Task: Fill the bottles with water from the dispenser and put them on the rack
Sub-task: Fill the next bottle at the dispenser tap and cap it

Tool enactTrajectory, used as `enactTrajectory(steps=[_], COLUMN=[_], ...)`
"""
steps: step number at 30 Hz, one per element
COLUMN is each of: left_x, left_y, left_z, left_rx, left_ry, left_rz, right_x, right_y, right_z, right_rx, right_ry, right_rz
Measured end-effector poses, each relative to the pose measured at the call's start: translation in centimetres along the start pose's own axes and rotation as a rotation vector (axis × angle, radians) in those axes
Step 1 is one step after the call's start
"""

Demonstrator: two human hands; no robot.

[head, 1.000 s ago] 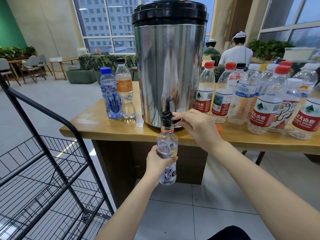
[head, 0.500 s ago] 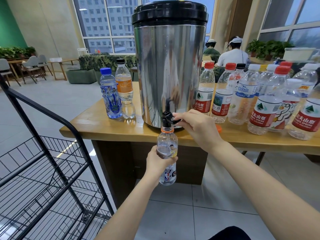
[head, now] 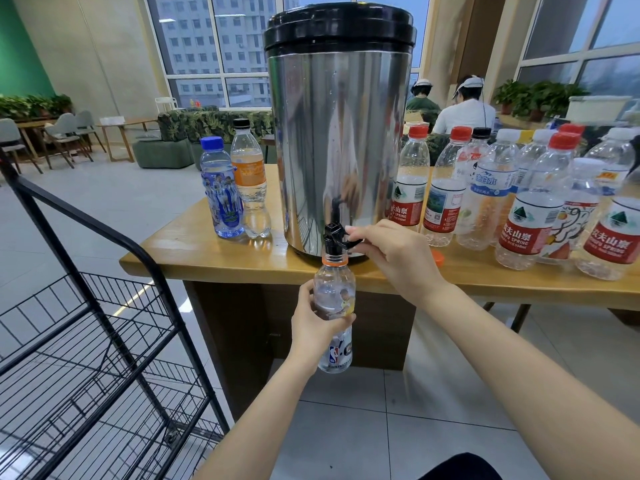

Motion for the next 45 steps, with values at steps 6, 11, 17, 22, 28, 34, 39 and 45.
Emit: enactTrajectory(steps=[6, 11, 17, 22, 28, 34, 39, 45], left_x=[0.0, 0.0, 0.1, 0.1, 0.0, 0.0, 0.1, 0.2], left_y=[0.0, 0.1, 0.0, 0.0, 0.0, 0.0, 0.0, 0.0], left_z=[0.1, -0.1, 0.0, 0.1, 0.1, 0.1, 0.1, -0.1], left_rx=[0.031, 0.032, 0.039, 0.042, 0.041, 0.035, 0.032, 0.028], left_ry=[-0.005, -0.003, -0.004, 0.006, 0.018, 0.012, 0.010, 0.014], left_rz=[-0.004, 0.004, 0.009, 0.017, 0.021, 0.020, 0.022, 0.027], right_x=[0.0, 0.0, 0.0, -0.1, 0.2, 0.3, 0.0, -0.2], right_y=[0.0, 0.0, 0.0, -0.1, -0.2, -0.2, -0.1, 0.3], right_z=[0.0, 0.0, -0.2, -0.4, -0.5, -1.0, -1.1, -0.9], right_rx=[0.002, 0.008, -0.005, -0.018, -0.021, -0.003, -0.022, -0.081], right_ry=[0.000, 0.004, -0.008, -0.032, -0.189, -0.235, -0.253, -0.277], right_rz=[-0.003, -0.011, 0.008, 0.021, 0.048, 0.047, 0.044, 0.013])
Point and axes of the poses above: each hand's wrist, its own y-axis towards the middle knuckle, its own x-axis out of the palm, z = x × y, the point moved 3 cm from there along y, towards the middle knuckle, and after that the axes turned 1 degree about -y, right-handed, at the moved point
